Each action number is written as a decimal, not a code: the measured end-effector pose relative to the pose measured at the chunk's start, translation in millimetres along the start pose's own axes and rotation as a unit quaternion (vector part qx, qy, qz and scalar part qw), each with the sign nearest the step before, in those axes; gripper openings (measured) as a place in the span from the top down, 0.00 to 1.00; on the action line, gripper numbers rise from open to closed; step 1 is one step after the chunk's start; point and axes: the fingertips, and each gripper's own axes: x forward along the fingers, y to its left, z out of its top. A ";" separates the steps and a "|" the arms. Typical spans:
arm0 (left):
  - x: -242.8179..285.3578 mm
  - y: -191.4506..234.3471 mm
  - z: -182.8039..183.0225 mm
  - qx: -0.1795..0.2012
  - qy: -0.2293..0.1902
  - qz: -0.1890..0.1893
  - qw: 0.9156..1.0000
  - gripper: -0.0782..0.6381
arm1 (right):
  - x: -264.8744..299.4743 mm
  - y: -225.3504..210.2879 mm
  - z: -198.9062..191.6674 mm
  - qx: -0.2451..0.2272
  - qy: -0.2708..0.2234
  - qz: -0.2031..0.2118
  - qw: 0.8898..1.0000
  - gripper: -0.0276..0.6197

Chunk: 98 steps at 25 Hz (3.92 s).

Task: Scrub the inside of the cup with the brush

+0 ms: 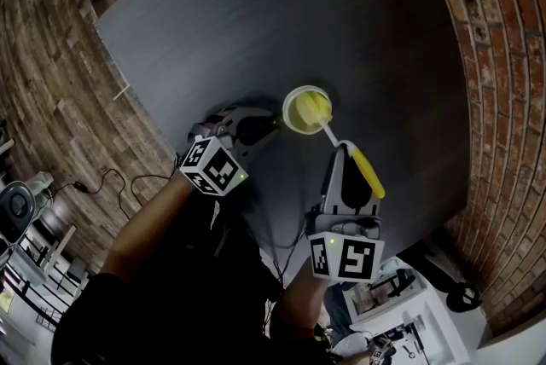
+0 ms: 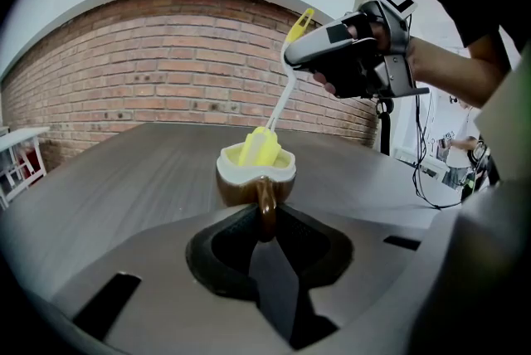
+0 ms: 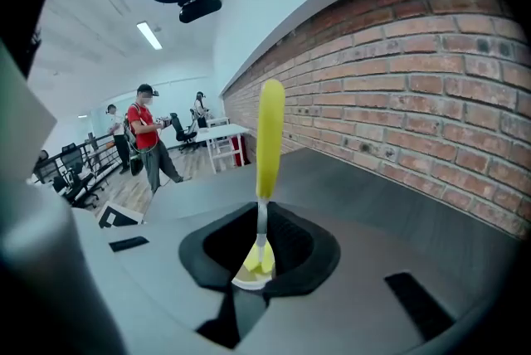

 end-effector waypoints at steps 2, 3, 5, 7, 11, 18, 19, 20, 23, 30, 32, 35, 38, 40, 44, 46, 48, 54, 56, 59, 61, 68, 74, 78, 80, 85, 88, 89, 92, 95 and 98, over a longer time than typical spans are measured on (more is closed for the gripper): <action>-0.1 0.2 0.2 0.000 0.000 0.000 1.000 0.79 | 2.6 -1.1 0.9 0.004 -0.024 0.000 1.000 0.88; -0.2 0.2 0.2 0.000 0.000 0.000 1.000 0.79 | 3.8 -1.2 1.5 0.002 -0.036 -0.002 0.999 0.88; -0.7 0.6 -0.3 -0.001 0.000 -0.001 1.000 0.79 | 6.4 -1.3 2.7 -0.006 -0.054 -0.009 0.998 0.87; -0.5 0.9 -0.2 0.000 -0.001 -0.002 1.000 0.79 | 9.3 -2.8 2.2 -0.010 -0.062 -0.017 0.998 0.86; 1.2 -0.1 0.5 0.000 -0.002 -0.002 1.000 0.79 | 15.6 -5.4 -6.8 -0.010 -0.059 -0.022 0.998 0.87; 0.3 0.7 1.0 -0.002 -0.003 -0.003 1.000 0.79 | 17.3 3.2 -7.3 -0.009 -0.026 -0.006 1.000 0.88; 0.5 0.6 1.1 -0.002 -0.003 -0.003 1.000 0.79 | 16.6 5.2 -7.6 -0.013 -0.019 -0.001 1.000 0.88; 0.5 0.5 1.1 -0.002 -0.003 -0.003 1.000 0.79 | 15.6 7.6 -7.9 -0.015 -0.014 0.004 1.000 0.88; 0.2 0.1 1.7 -0.001 -0.002 -0.003 1.000 0.79 | 10.5 14.3 -7.5 0.000 -0.005 0.026 1.000 0.88; -0.8 1.4 -0.2 -0.001 -0.003 -0.001 1.000 0.79 | 9.7 22.5 -15.9 -0.009 0.023 0.032 0.999 0.88; -0.3 1.0 0.2 -0.002 -0.003 0.000 1.000 0.79 | 8.6 20.7 -17.9 -0.036 0.040 0.018 0.998 0.88; -0.1 1.1 0.4 -0.001 -0.003 0.000 1.000 0.79 | 6.6 18.6 -18.8 -0.065 0.059 0.002 0.996 0.88; -1.0 1.5 0.5 -0.002 -0.003 -0.001 1.000 0.79 | 5.4 15.1 -18.1 -0.088 0.066 -0.016 0.994 0.88; -0.5 1.2 0.7 -0.002 -0.003 -0.001 1.000 0.79 | 6.2 13.2 -16.8 -0.097 0.062 -0.024 0.993 0.88; 1.5 -0.1 1.7 -0.001 -0.002 -0.004 1.000 0.79 | 11.7 12.0 -10.8 -0.108 0.040 -0.035 0.993 0.88; 2.3 -0.8 2.4 -0.001 -0.003 -0.005 1.000 0.79 | 15.0 12.0 -7.3 -0.108 0.027 -0.039 0.993 0.88; 2.9 -1.1 2.8 -0.002 -0.003 -0.006 1.000 0.79 | 17.7 12.8 -5.1 -0.108 0.016 -0.039 0.993 0.88; 3.7 0.6 3.8 -0.003 -0.004 -0.005 1.000 0.79 | 22.9 12.6 -0.6 -0.078 -0.024 -0.035 0.996 0.88; 3.8 0.1 4.4 -0.003 -0.004 -0.006 1.000 0.79 | 25.4 13.3 2.4 -0.063 -0.034 -0.034 0.997 0.88; 3.8 0.4 4.4 -0.004 -0.005 -0.006 1.000 0.79 | 29.3 14.0 4.9 -0.034 -0.046 -0.027 0.998 0.88; 4.0 0.0 4.1 -0.005 -0.005 -0.006 1.000 0.79 | 30.7 14.8 5.2 -0.019 -0.050 -0.022 0.998 0.88; 3.9 -0.2 3.3 -0.007 -0.004 -0.006 1.000 0.79 | 29.3 23.2 3.8 0.010 -0.049 0.008 0.999 0.88; 4.1 0.1 2.1 -0.009 -0.003 -0.004 1.000 0.79 | 21.9 35.4 -0.4 -0.012 -0.015 0.046 0.999 0.88; 3.9 0.1 2.5 -0.009 -0.003 -0.003 1.000 0.79 | 15.4 33.2 -5.2 -0.035 0.011 0.049 0.998 0.88; 3.8 0.2 3.1 -0.009 -0.003 -0.002 1.000 0.79 | 12.9 30.0 -8.8 -0.057 0.029 0.040 0.997 0.89; 3.1 1.0 3.1 -0.009 -0.003 -0.001 1.000 0.79 | 9.6 24.2 -11.9 -0.083 0.052 0.013 0.995 0.89; 1.8 1.4 2.6 -0.009 -0.003 0.000 1.000 0.79 | 10.9 23.9 -8.6 -0.083 0.052 -0.002 0.995 0.89; 1.7 1.5 2.6 -0.009 -0.003 0.000 1.000 0.79 | 10.9 23.3 -8.5 -0.087 0.052 -0.005 0.995 0.89; 3.3 1.2 3.4 -0.009 -0.003 -0.001 1.000 0.79 | 11.2 19.9 -8.8 -0.097 0.045 -0.012 0.994 0.88; 4.6 0.6 3.9 -0.008 -0.002 -0.002 1.000 0.79 | 12.5 16.2 -7.1 -0.102 0.029 -0.020 0.994 0.88; 4.1 0.2 3.9 -0.009 -0.002 -0.002 1.000 0.79 | 15.9 16.2 -4.0 -0.110 0.011 -0.028 0.994 0.88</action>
